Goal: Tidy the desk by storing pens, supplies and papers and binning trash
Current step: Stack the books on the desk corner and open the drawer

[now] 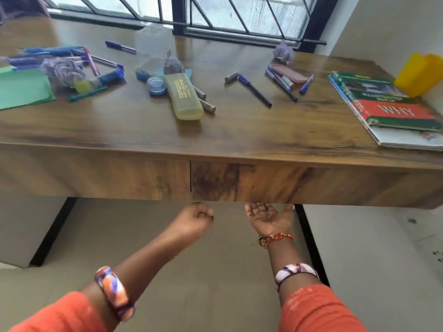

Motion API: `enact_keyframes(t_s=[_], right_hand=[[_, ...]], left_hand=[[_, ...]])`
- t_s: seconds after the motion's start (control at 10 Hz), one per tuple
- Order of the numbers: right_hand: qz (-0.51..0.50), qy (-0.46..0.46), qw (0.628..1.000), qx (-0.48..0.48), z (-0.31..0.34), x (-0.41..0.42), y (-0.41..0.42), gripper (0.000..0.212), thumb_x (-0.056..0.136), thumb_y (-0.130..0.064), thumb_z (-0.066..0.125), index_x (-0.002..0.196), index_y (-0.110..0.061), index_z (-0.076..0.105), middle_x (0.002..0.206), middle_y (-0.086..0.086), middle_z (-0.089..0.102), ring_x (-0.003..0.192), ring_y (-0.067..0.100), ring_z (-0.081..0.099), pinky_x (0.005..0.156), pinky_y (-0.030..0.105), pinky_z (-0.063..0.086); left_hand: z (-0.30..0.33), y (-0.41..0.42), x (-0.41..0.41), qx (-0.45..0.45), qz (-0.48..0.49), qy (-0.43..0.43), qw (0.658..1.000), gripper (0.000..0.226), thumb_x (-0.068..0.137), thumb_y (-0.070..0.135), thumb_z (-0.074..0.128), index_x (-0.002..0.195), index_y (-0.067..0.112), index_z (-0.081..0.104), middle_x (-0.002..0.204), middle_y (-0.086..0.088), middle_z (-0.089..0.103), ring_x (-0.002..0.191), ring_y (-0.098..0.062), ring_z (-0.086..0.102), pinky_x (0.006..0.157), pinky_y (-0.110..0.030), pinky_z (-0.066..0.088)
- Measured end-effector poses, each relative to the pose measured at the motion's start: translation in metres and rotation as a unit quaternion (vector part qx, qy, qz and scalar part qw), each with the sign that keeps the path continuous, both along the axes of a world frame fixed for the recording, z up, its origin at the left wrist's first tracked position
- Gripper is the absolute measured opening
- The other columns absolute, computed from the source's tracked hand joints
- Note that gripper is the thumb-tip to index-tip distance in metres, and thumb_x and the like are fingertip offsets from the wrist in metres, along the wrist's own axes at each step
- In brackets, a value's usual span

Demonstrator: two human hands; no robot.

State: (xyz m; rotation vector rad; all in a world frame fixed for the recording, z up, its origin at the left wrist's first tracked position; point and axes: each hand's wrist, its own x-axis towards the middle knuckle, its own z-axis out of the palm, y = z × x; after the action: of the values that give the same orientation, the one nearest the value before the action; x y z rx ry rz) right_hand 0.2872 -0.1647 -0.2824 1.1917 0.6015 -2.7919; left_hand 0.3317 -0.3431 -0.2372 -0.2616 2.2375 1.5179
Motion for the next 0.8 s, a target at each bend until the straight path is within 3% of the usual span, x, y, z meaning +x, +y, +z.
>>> enact_keyframes(t_s=[0.1, 0.2, 0.3, 0.4, 0.5, 0.6, 0.7, 0.8], right_hand=[[0.009, -0.006, 1.0, 0.016, 0.002, 0.001, -0.001, 0.074, 0.089, -0.066, 0.017, 0.117, -0.006, 0.05, 0.143, 0.013, 0.042, 0.127, 0.027, 0.044, 0.104, 0.041, 0.031], [0.011, -0.011, 0.999, 0.028, 0.002, 0.002, -0.003, 0.071, 0.089, -0.065, 0.017, 0.098, -0.004, 0.053, 0.147, 0.012, 0.037, 0.133, 0.026, 0.04, 0.106, 0.04, 0.031], [0.017, -0.013, 1.0, 0.015, -0.004, 0.001, 0.001, 0.076, 0.089, -0.067, 0.016, 0.116, -0.006, 0.053, 0.148, 0.009, 0.036, 0.136, 0.024, 0.037, 0.106, 0.04, 0.033], [0.019, -0.021, 1.0, 0.005, -0.017, -0.001, 0.005, 0.078, 0.087, -0.07, 0.015, 0.078, -0.002, 0.05, 0.081, 0.012, 0.059, 0.081, 0.025, 0.058, 0.089, 0.037, 0.041], [0.019, -0.008, 1.0, -0.016, -0.026, 0.0, 0.009, 0.081, 0.085, -0.073, 0.014, 0.074, 0.0, 0.049, 0.073, 0.014, 0.051, 0.077, 0.027, 0.055, 0.1, 0.04, 0.039], [0.014, 0.004, 1.0, -0.021, -0.023, -0.001, 0.035, 0.085, 0.084, -0.073, 0.011, 0.102, -0.001, 0.052, 0.086, 0.016, 0.052, 0.105, 0.026, 0.053, 0.106, 0.045, 0.032], [-0.002, 0.027, 0.999, -0.029, -0.017, -0.002, 0.068, 0.095, 0.084, -0.073, 0.009, 0.132, 0.005, 0.037, 0.127, 0.022, 0.047, 0.126, 0.027, 0.042, 0.108, 0.044, 0.03], [0.027, 0.042, 0.999, 0.0, -0.015, 0.001, 0.073, 0.095, 0.086, -0.071, 0.011, 0.14, 0.006, 0.026, 0.145, 0.019, 0.035, 0.136, 0.028, 0.033, 0.114, 0.041, 0.022]], left_hand=[[0.028, -0.004, 0.012, -0.202, -0.176, 0.218, 0.938, 0.029, 0.093, 0.024, 0.048, 0.121, 0.02, 0.055, 0.12, 0.004, 0.059, 0.11, -0.013, 0.056, 0.086, -0.018, 0.045], [0.037, -0.008, 0.014, -0.331, -0.244, 0.368, 0.834, 0.033, 0.095, 0.032, 0.04, 0.127, 0.024, 0.046, 0.13, 0.006, 0.05, 0.119, -0.017, 0.047, 0.091, -0.031, 0.044], [0.028, -0.012, 0.017, -0.363, -0.26, 0.385, 0.808, 0.029, 0.091, 0.03, 0.045, 0.115, 0.02, 0.055, 0.12, 0.002, 0.057, 0.11, -0.021, 0.055, 0.083, -0.033, 0.049], [0.016, -0.014, 0.019, -0.387, -0.272, 0.405, 0.782, 0.025, 0.065, 0.032, 0.071, 0.088, 0.022, 0.067, 0.1, 0.0, 0.07, 0.087, -0.018, 0.068, 0.062, -0.024, 0.055], [0.006, 0.004, 0.019, -0.373, -0.198, 0.443, 0.79, 0.03, 0.068, 0.024, 0.072, 0.097, 0.019, 0.068, 0.109, -0.002, 0.068, 0.095, -0.021, 0.067, 0.07, -0.025, 0.054], [-0.002, 0.04, 0.014, -0.058, 0.109, 0.093, 0.988, 0.025, 0.091, 0.009, 0.052, 0.115, 0.01, 0.057, 0.111, -0.005, 0.06, 0.103, -0.022, 0.057, 0.082, -0.024, 0.045], [-0.033, 0.063, 0.0, 0.324, 0.288, -0.179, 0.883, 0.024, 0.092, -0.004, 0.037, 0.072, 0.006, 0.048, 0.062, -0.009, 0.05, 0.065, -0.019, 0.045, 0.068, -0.029, 0.043], [-0.05, 0.078, -0.013, 0.42, 0.355, -0.146, 0.823, 0.03, 0.091, -0.005, 0.035, 0.066, 0.011, 0.043, 0.058, -0.004, 0.045, 0.063, -0.013, 0.041, 0.07, -0.032, 0.042]])
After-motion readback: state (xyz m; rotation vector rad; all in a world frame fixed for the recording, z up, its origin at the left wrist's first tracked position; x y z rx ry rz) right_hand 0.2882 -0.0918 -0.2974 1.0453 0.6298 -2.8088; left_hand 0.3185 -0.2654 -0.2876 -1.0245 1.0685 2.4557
